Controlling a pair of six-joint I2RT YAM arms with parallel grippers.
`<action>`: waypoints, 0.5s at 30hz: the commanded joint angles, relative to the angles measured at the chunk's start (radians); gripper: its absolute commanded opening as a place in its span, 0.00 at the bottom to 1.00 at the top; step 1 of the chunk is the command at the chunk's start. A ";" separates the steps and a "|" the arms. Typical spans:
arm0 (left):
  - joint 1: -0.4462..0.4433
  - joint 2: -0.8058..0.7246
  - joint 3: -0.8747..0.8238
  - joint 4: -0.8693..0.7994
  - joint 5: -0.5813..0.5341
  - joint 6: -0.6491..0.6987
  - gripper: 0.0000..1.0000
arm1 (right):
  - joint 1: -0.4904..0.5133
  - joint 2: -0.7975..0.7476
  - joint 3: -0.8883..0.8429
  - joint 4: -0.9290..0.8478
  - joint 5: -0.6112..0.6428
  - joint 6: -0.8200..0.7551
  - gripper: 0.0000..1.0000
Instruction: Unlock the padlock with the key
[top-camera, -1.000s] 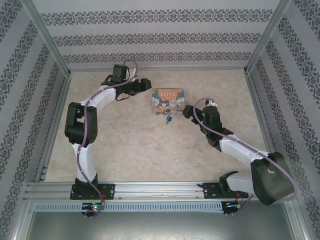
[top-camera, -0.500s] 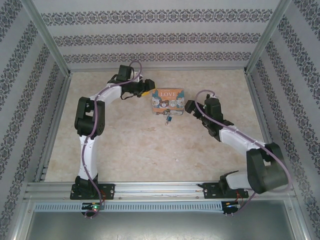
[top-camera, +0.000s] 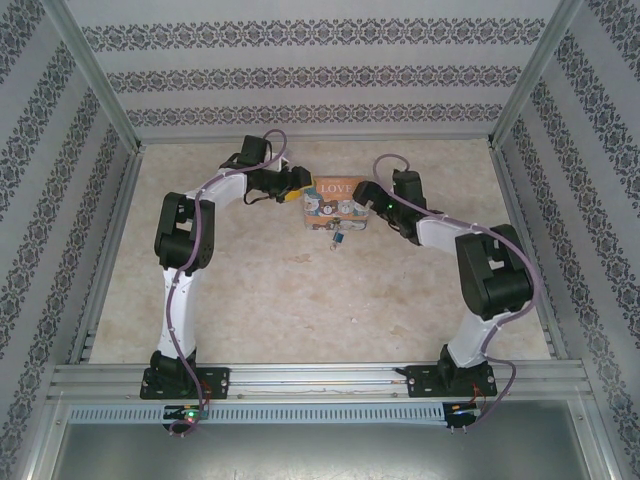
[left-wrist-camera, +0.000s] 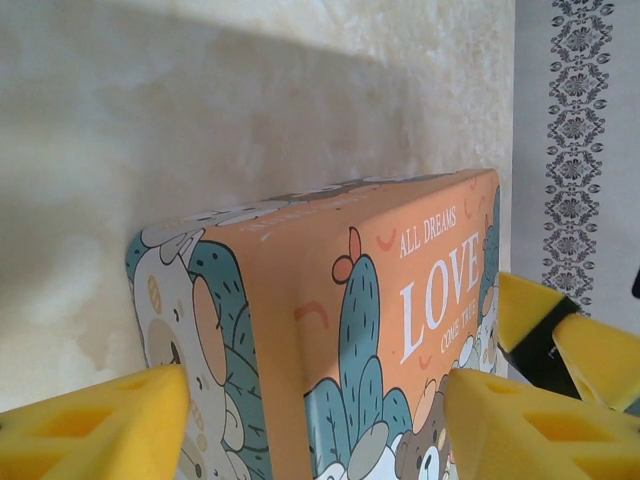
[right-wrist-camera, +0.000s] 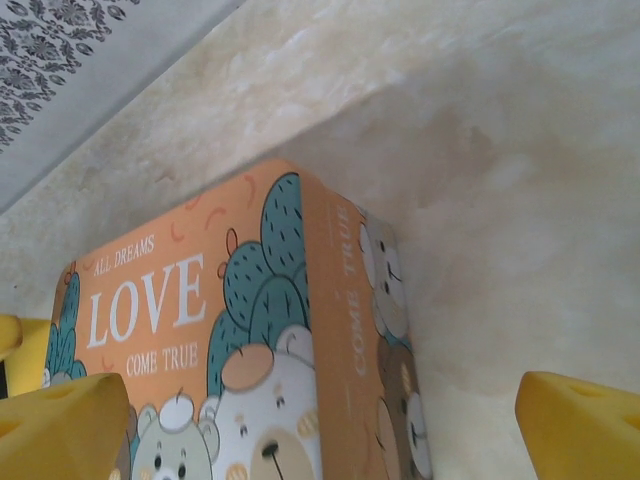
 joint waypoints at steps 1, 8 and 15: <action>-0.013 0.022 0.010 -0.027 0.026 -0.007 0.67 | -0.002 0.048 0.055 0.019 -0.073 0.015 0.98; -0.024 0.023 -0.018 -0.016 0.038 -0.022 0.62 | 0.011 0.081 0.083 0.019 -0.120 -0.001 0.99; -0.037 0.001 -0.055 -0.001 0.040 -0.027 0.58 | 0.026 0.084 0.093 0.020 -0.175 -0.015 0.98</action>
